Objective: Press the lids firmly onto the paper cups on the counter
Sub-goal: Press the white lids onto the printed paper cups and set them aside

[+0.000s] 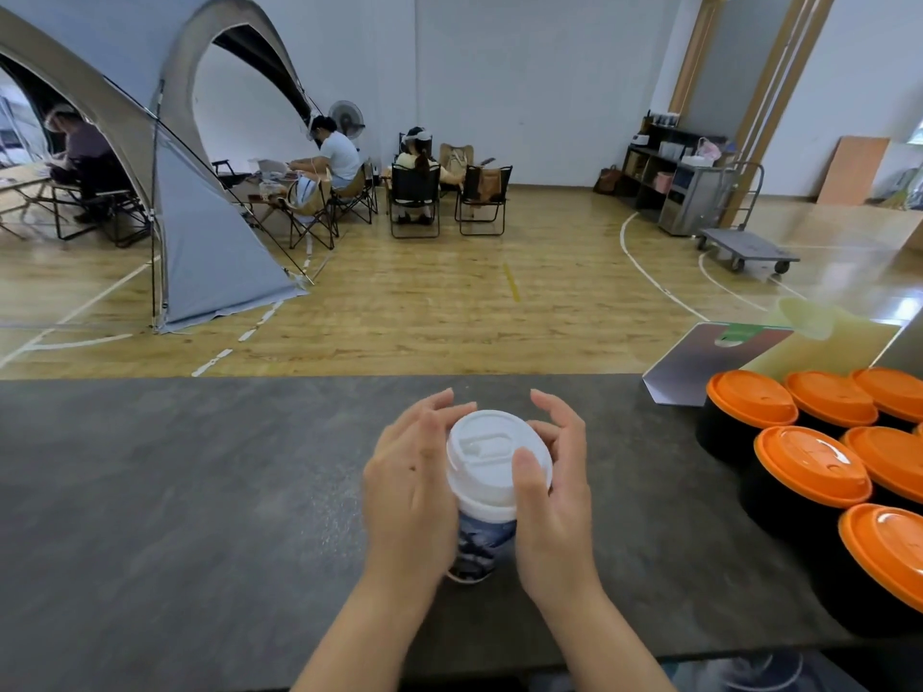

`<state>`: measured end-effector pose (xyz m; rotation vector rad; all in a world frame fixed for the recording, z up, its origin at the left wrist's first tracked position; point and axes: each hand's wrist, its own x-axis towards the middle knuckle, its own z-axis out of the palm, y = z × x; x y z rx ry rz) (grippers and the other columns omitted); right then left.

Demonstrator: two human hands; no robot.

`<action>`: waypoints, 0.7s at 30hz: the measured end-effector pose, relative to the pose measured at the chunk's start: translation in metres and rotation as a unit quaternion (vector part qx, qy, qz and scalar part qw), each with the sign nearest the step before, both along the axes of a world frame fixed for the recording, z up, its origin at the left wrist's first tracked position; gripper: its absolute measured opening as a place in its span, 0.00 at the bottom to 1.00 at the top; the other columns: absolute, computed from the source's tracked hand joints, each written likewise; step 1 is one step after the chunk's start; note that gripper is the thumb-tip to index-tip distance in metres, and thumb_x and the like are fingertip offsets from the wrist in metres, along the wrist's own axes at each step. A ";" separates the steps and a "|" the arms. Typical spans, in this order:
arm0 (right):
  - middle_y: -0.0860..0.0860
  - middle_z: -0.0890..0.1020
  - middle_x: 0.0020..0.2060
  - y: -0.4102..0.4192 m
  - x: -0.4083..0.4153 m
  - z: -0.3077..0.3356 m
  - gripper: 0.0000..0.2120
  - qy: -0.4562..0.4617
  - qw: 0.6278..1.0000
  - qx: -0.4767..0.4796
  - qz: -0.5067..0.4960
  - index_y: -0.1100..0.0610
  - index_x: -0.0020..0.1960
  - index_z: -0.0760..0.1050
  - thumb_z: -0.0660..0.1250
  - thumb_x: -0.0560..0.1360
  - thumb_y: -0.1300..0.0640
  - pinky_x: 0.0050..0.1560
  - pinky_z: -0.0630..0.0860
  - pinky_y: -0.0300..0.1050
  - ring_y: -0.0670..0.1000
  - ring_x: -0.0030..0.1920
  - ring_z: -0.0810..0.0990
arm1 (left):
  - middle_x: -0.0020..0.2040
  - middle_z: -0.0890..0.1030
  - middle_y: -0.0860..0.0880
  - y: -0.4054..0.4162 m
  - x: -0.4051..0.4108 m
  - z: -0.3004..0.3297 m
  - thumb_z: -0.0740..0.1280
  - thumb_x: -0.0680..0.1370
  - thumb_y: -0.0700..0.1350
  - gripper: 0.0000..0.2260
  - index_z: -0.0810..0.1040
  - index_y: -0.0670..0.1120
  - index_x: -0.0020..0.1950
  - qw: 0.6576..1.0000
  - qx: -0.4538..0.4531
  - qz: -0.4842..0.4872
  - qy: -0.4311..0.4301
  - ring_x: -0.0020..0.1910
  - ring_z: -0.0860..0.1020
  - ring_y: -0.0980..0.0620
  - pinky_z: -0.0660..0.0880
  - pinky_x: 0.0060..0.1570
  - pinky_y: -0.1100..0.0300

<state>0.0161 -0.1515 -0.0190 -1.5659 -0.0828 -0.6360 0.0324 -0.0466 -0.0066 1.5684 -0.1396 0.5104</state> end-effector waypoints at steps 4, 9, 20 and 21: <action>0.47 0.84 0.52 0.001 0.000 -0.003 0.22 0.012 0.999 0.034 0.018 0.48 0.62 0.77 0.59 0.72 0.43 0.52 0.80 0.50 0.51 0.52 0.83 | 0.55 0.84 0.53 -0.013 -0.010 -0.003 0.56 0.78 0.60 0.19 0.82 0.57 0.59 0.998 -0.024 -0.048 0.020 0.56 0.82 0.50 0.78 0.55 0.42; 0.50 0.84 0.49 0.009 0.001 -0.002 0.17 0.012 0.999 0.051 0.011 0.49 0.56 0.78 0.58 0.71 0.47 0.46 0.80 0.45 0.53 0.50 0.84 | 0.46 0.85 0.46 -0.010 -0.008 -0.001 0.58 0.76 0.57 0.18 0.83 0.51 0.55 0.995 -0.069 -0.071 0.013 0.45 0.84 0.45 0.80 0.42 0.45; 0.46 0.84 0.48 0.023 0.002 -0.002 0.20 -0.007 0.998 0.054 0.011 0.55 0.58 0.77 0.58 0.72 0.47 0.43 0.78 0.36 0.48 0.47 0.84 | 0.47 0.85 0.45 0.005 0.000 -0.009 0.58 0.75 0.55 0.16 0.83 0.52 0.53 0.994 -0.059 -0.092 0.014 0.46 0.84 0.44 0.80 0.43 0.47; 0.47 0.84 0.49 0.022 0.002 -0.003 0.20 -0.002 0.998 0.054 0.015 0.54 0.58 0.77 0.57 0.73 0.46 0.44 0.78 0.37 0.49 0.48 0.84 | 0.48 0.85 0.46 0.006 0.000 -0.008 0.59 0.75 0.55 0.15 0.82 0.53 0.53 0.994 -0.051 -0.091 0.017 0.47 0.84 0.45 0.80 0.44 0.46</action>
